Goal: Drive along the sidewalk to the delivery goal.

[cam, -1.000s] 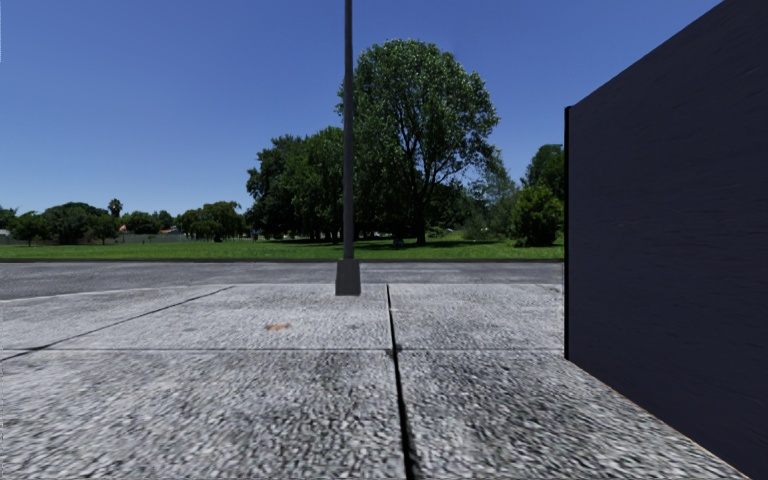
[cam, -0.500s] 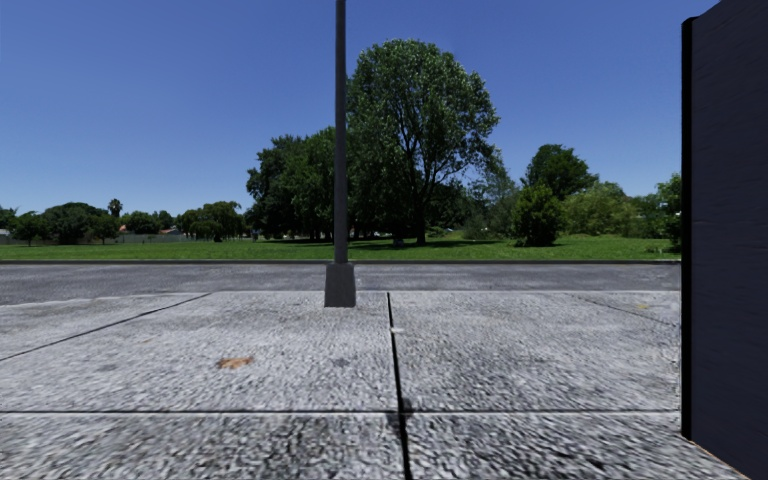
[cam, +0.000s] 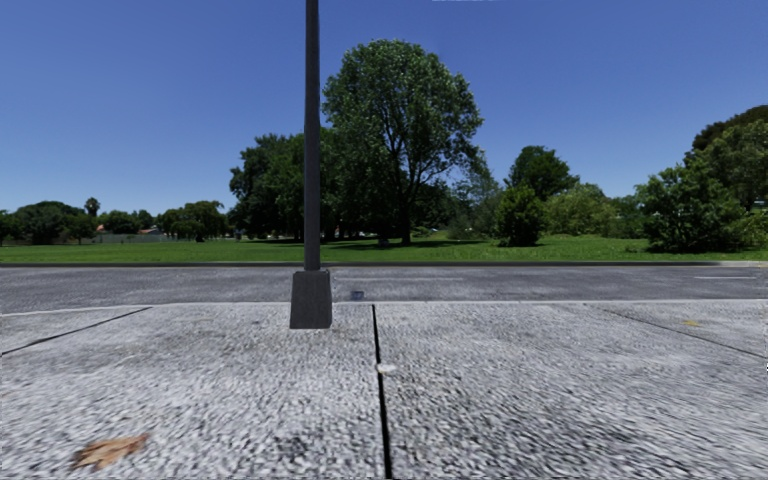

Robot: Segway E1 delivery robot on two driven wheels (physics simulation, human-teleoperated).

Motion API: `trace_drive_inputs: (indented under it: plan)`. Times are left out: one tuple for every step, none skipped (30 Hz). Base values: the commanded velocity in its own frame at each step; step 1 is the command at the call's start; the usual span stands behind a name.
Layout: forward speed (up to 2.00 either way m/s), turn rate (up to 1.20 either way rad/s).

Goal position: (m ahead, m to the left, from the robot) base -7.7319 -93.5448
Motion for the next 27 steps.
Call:
trace_drive_inputs:
  plan:
    - [2.00,-0.92]
    - [2.00,-0.98]
    - [2.00,-1.02]
    - [2.00,-1.02]
    - [2.00,-1.12]
    - [2.00,-1.16]
    - [2.00,-1.18]
    - [2.00,-1.18]
    - [2.00,-1.18]
    - [2.00,-1.18]
    - [2.00,-1.18]
    - [2.00,-1.18]
    - [2.00,-1.18]
    - [2.00,-1.18]
    - [2.00,-1.18]
    - [2.00,-1.18]
    - [2.00,-1.18]
    - [2.00,-1.18]
    - [2.00,-1.18]
    - [2.00,-1.18]
    - [2.00,-1.18]
    - [2.00,-1.18]
    - [2.00,-1.18]
    - [2.00,-1.18]
    - [2.00,-1.18]
    - [2.00,-1.18]
    - [2.00,-1.18]
